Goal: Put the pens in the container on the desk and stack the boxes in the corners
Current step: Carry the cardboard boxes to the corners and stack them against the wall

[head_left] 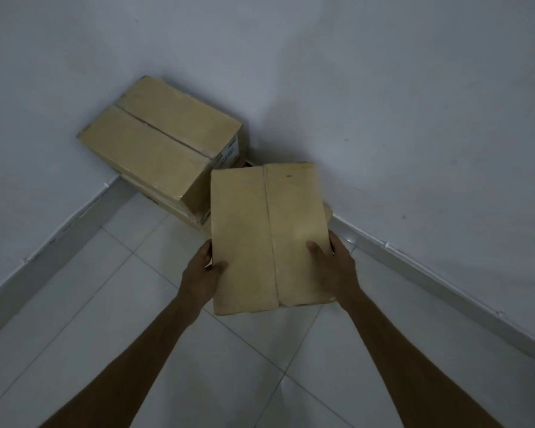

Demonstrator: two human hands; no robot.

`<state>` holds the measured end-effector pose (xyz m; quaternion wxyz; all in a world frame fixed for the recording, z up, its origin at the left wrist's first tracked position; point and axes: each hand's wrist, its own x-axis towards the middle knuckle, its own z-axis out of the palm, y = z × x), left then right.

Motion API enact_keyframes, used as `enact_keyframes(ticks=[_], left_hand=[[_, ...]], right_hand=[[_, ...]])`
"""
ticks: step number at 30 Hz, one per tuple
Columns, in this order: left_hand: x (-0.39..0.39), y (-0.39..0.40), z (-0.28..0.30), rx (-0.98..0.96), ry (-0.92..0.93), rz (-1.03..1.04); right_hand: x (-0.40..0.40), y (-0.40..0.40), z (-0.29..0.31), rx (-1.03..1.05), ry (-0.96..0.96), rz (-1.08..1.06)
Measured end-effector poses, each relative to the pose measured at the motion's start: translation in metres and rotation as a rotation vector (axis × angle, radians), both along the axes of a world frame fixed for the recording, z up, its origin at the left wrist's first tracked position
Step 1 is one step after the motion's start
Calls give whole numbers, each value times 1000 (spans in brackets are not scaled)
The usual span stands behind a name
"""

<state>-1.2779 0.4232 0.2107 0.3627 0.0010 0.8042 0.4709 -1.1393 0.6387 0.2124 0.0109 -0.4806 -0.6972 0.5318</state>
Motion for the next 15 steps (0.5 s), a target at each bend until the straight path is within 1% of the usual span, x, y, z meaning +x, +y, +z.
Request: enact_keyframes(ticks=[3,6,9,11,13,15], left_hand=[[6,0,-2,-51,-11,100],[16,-4,-3,-156,-35,158],[23,-5,-3,-198,-77,151],[22,-4,-1,-204,-53,136],[20,3,1,-192,-33,124],[22,11,3,-141,-105,170]], right_hand=[[8,-11,2,18,-54,-12],[23,-25,1,-33,-125,-79],[39,-40,-3,-185,-168,-273],[42,-49,-6,-303,-128,-434],[40,-49,-7,-340,-63,-592],[37,-45,-5,-356,-7,-708]])
